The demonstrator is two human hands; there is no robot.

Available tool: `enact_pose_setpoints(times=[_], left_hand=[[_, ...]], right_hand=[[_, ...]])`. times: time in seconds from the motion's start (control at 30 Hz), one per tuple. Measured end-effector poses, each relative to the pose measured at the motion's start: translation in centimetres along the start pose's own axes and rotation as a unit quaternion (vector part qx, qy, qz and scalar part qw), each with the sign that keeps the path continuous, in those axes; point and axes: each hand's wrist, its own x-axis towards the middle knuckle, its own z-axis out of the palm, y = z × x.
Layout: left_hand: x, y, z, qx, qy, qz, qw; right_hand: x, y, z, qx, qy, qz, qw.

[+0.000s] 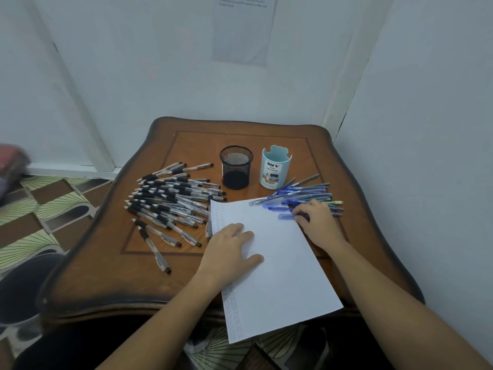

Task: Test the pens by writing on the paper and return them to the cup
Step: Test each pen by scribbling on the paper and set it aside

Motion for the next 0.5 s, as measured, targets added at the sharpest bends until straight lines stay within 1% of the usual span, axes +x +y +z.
enact_pose_setpoints(times=[0.13,0.33,0.5], left_hand=[[-0.3,-0.1,0.7,0.01,0.012,-0.007,1.0],[-0.5,-0.4,1.5,0.013,0.006,-0.007,1.0],[-1.1,-0.7,1.9,-0.023,0.052,0.026,0.998]], right_hand=[[1.3,0.0,0.0,-0.008,0.002,0.0,1.0],[2.8,-0.1,0.1,-0.022,0.002,0.007,1.0],[3.5,-0.1,0.1,-0.035,-0.013,0.013,0.999]])
